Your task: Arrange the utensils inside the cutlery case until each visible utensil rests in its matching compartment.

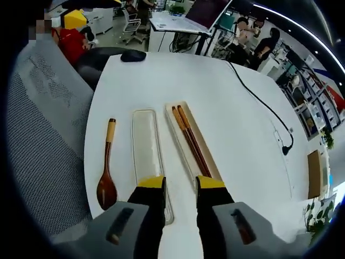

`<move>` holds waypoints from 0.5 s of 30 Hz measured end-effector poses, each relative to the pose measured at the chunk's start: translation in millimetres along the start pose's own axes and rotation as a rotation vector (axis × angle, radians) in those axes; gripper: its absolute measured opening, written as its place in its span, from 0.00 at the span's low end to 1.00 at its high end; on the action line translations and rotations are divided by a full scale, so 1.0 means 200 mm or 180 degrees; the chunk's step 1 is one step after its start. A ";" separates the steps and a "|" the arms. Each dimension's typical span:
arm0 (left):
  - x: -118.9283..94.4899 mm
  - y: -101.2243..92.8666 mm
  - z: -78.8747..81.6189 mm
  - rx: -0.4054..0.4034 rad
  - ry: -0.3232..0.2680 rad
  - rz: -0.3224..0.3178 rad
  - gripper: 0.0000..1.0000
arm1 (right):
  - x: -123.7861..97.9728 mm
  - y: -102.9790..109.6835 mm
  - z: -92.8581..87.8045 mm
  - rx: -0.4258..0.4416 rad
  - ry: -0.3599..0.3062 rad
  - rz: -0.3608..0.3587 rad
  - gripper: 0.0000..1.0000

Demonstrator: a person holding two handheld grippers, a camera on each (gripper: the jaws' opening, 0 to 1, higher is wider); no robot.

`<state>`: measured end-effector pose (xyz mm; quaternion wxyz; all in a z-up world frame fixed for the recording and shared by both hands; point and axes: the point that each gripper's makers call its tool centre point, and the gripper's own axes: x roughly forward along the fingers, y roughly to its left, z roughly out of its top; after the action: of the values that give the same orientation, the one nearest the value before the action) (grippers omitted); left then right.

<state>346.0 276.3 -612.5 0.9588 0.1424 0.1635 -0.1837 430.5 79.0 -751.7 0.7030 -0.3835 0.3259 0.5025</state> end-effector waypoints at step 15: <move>-0.02 -0.01 0.02 -0.0009 -0.0068 -0.0013 0.48 | -0.04 0.19 -0.05 -0.0004 -0.0002 0.0155 0.20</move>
<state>343.2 273.4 -607.4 0.9603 0.1388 0.1537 -0.1869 391.3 74.0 -757.6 0.6904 -0.3758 0.3346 0.5198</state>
